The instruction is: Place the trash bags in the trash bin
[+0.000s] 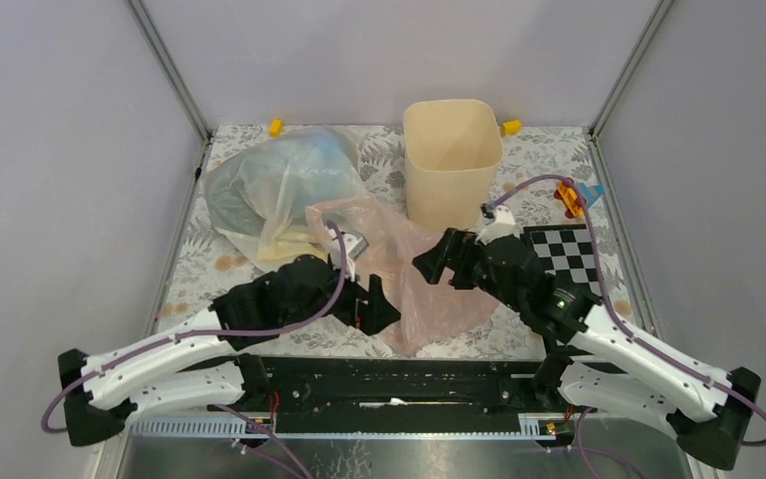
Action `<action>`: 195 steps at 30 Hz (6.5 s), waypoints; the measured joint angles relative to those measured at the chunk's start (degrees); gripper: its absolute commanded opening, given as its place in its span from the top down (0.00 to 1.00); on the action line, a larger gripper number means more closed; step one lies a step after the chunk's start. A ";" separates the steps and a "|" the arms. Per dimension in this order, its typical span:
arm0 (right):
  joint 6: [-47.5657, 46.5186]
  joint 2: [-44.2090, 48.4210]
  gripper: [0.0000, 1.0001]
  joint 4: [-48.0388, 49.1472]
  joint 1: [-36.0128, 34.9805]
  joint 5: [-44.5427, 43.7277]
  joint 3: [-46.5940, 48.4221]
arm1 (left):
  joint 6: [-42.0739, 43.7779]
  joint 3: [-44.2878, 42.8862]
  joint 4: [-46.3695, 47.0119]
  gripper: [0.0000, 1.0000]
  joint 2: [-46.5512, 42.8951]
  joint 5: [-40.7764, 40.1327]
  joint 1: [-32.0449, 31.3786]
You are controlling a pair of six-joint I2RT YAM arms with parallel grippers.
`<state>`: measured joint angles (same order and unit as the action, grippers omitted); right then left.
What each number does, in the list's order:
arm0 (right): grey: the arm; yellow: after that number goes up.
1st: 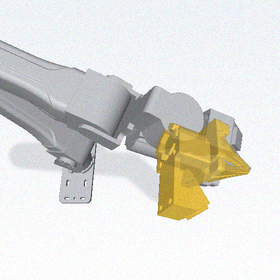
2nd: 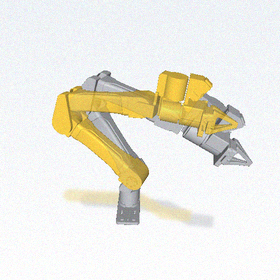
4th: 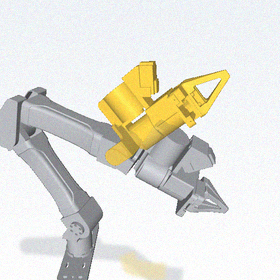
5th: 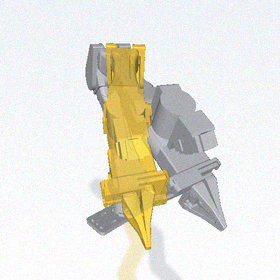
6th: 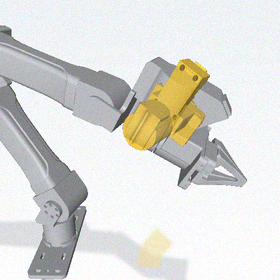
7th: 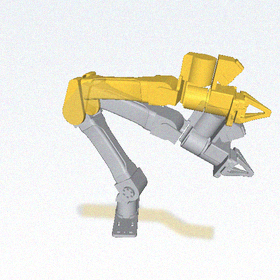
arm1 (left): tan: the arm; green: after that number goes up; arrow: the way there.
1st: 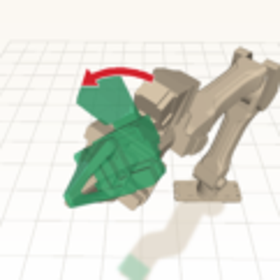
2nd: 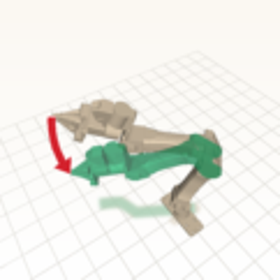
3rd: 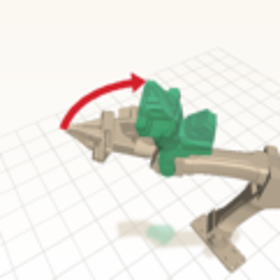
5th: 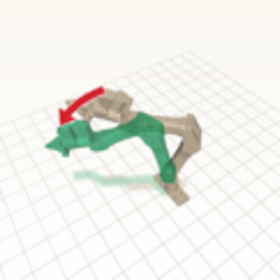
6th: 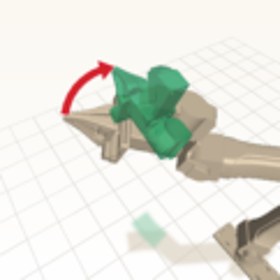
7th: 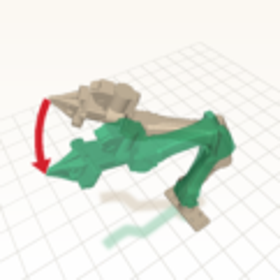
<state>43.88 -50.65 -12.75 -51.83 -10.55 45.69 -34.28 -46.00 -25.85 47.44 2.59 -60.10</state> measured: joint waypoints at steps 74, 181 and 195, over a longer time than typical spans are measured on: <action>13.62 21.27 1.00 -17.77 -0.04 -20.46 -22.08 | -23.87 8.57 -16.00 0.22 -14.60 -38.82 -6.67; -35.67 -31.76 1.00 -12.09 4.74 -36.98 70.60 | 37.62 -59.39 14.16 1.00 22.18 -49.03 -6.58; -38.45 -37.46 1.00 -10.10 15.85 -35.30 73.94 | 43.32 -61.88 20.15 1.00 33.77 -47.56 4.00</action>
<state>5.43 -88.12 -22.85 -35.99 -45.84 119.63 9.04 -107.87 -5.69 81.21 -44.97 -56.10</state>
